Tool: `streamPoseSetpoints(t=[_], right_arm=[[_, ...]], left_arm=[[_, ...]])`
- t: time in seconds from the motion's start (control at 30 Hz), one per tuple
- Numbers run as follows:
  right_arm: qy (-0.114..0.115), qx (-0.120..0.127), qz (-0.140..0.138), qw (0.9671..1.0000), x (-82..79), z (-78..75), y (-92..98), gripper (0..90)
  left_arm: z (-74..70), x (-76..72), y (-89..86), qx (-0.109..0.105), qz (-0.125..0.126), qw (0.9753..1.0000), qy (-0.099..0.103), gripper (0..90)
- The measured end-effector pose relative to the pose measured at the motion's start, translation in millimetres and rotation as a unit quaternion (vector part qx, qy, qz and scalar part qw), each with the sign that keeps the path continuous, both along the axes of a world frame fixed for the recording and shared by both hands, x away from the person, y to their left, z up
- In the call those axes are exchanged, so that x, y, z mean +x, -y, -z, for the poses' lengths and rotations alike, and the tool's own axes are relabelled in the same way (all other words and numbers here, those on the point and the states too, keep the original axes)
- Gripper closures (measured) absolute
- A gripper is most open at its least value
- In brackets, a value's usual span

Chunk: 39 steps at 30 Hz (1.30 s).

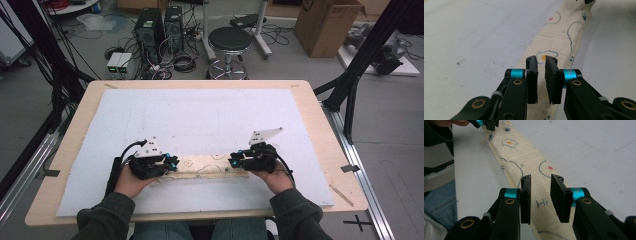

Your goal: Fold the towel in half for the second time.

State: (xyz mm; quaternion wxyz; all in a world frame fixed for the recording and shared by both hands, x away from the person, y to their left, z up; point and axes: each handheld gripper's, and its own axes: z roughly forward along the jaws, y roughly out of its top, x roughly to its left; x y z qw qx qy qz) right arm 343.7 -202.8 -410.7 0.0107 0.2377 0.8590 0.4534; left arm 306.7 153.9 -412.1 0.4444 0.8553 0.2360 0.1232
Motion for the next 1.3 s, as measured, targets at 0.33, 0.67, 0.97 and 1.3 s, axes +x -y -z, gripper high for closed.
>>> streamPoseSetpoints(t=[0.33, 0.67, 0.97, 1.3], right_arm=[[-0.013, -0.046, -0.024, 0.9986, -1.8, 20.9, -16.7, 71.4], [-0.005, -0.062, -0.016, 0.998, -10.9, 25.9, -2.6, 68.3], [0.009, -0.063, 0.0, 0.998, -19.7, 27.7, 19.0, 66.0], [0.055, -0.004, 0.008, 0.9985, -13.9, 6.8, 26.2, 57.6]], left_arm=[[13.3, -0.5, 3.3, 0.06, 0.0, 0.9981, -0.014, 80.1], [21.5, -4.7, -15.0, 0.05, -0.02, 0.9983, -0.023, 71.8], [24.3, -6.5, -21.2, 0.047, -0.026, 0.9983, -0.021, 65.2], [9.9, -3.6, -32.6, -0.018, -0.029, 0.9994, -0.009, 51.2]])
